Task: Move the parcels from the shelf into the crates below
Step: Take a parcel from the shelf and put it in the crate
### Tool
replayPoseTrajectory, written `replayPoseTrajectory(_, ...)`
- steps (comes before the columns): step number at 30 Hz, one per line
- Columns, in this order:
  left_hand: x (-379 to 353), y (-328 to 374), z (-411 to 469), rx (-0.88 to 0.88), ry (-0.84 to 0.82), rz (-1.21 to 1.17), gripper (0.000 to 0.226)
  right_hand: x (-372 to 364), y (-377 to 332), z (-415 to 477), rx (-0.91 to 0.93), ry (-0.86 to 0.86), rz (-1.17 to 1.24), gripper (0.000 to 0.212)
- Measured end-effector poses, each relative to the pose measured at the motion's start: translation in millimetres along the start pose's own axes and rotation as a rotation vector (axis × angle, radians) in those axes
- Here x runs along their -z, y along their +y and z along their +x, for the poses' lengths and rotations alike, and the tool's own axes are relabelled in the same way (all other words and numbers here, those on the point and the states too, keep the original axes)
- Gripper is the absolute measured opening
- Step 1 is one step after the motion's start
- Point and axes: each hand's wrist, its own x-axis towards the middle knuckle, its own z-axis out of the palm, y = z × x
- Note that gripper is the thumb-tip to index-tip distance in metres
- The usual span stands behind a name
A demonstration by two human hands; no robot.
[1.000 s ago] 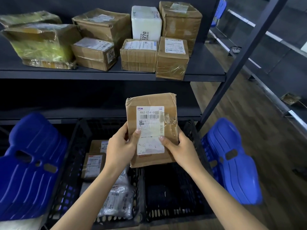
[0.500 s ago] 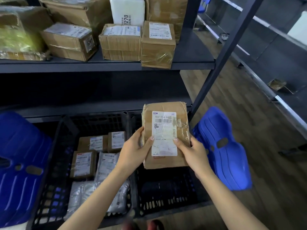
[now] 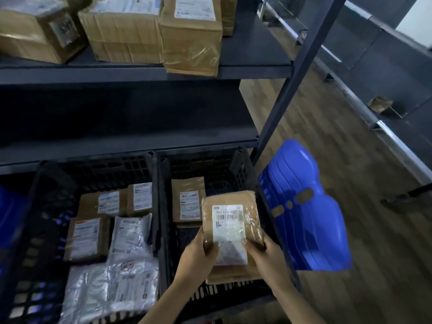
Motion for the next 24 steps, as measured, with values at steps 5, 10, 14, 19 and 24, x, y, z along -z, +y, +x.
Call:
replayPoseTrajectory(5, -28, -20, 25, 0.045, -0.02, -0.01, 0.023, -5, 35, 25, -0.106, -0.003, 0.001, 0.032)
replayPoseTrajectory(10, -43, -35, 60, 0.104, 0.003, -0.024, 0.016, -16, 50, 62, -0.158, -0.059, 0.024, 0.037)
replayPoseTrajectory(14, -49, -47, 92, 0.108, 0.031, 0.004, 0.01, -25, 57, 93, -0.153, -0.024, -0.002, 0.037)
replayPoseTrajectory(19, -55, -53, 130, 0.068, 0.058, 0.025, 0.019, -35, 66, 129, -0.14, 0.045, -0.016, 0.029)
replayPoseTrajectory(24, -61, -58, 164, 0.011, 0.072, 0.043, 0.027, -41, 66, 162, -0.15, 0.078, -0.033, 0.044)
